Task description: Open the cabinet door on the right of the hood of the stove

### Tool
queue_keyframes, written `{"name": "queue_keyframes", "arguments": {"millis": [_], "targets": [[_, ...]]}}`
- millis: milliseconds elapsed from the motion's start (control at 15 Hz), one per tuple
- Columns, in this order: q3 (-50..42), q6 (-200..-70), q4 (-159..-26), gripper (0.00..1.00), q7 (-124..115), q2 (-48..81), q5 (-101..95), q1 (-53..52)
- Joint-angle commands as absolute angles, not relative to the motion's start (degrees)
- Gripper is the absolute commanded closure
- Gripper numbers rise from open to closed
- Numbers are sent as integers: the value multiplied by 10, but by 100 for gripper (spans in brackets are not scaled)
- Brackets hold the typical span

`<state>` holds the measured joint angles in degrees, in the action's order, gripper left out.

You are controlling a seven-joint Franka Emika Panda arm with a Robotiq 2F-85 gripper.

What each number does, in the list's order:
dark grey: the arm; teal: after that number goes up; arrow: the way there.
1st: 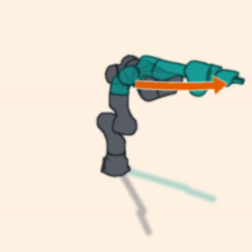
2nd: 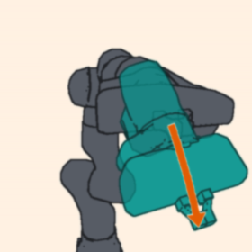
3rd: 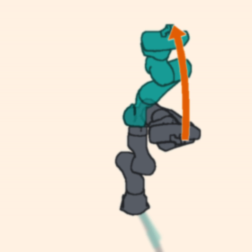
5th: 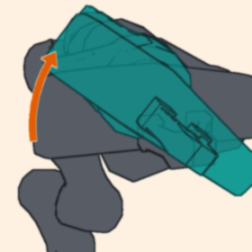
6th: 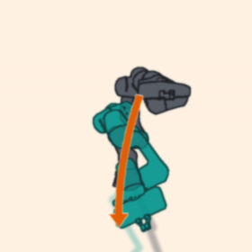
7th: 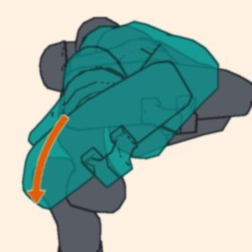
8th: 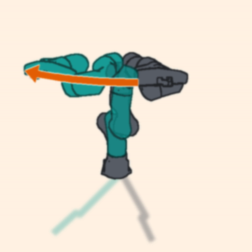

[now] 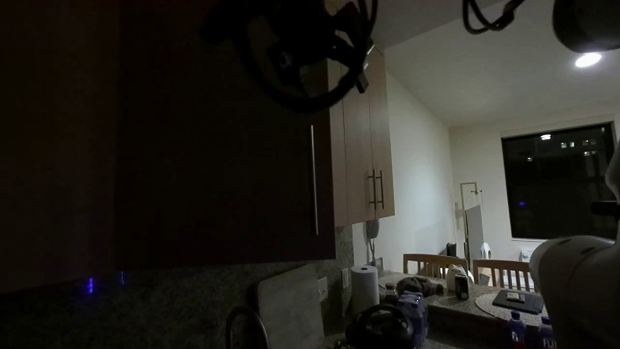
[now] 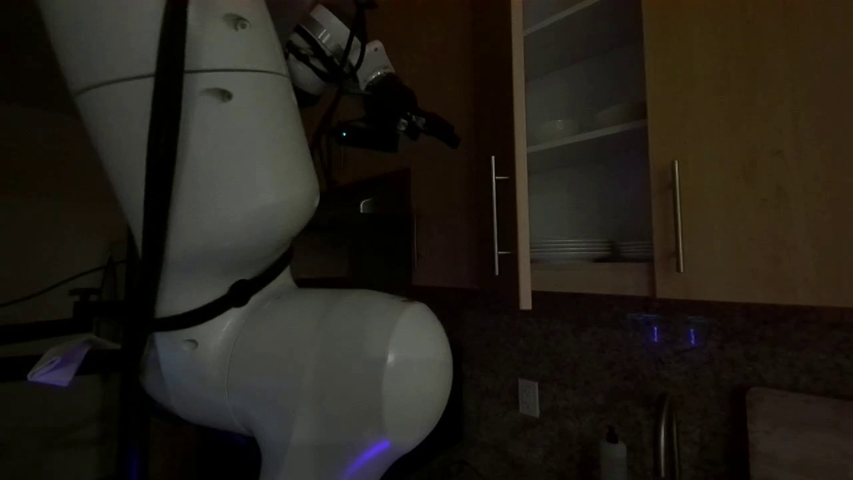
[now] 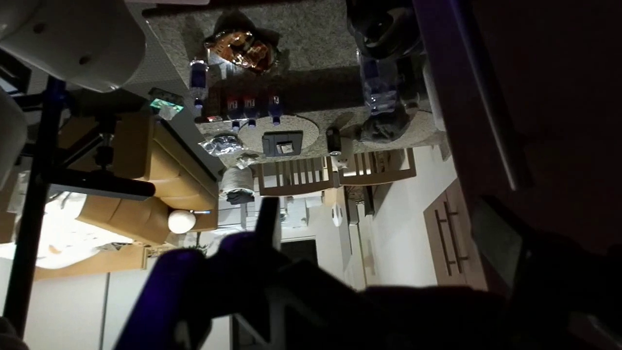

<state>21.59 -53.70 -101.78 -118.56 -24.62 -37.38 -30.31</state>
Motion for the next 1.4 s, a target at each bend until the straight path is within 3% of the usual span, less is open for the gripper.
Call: {"name": "queue_keyframes", "arguments": {"millis": [0,333,800,1333], "targets": [[155,-608,-1161,0,-1127,-391,-375,-360],[76,-628,-1292,0,-1100,-552,-392,-428],[39,-795,-1320,0,-1091,-633,-382,-210],[-36,-955,-1313,0,-1003,-611,-305,-74]]}}
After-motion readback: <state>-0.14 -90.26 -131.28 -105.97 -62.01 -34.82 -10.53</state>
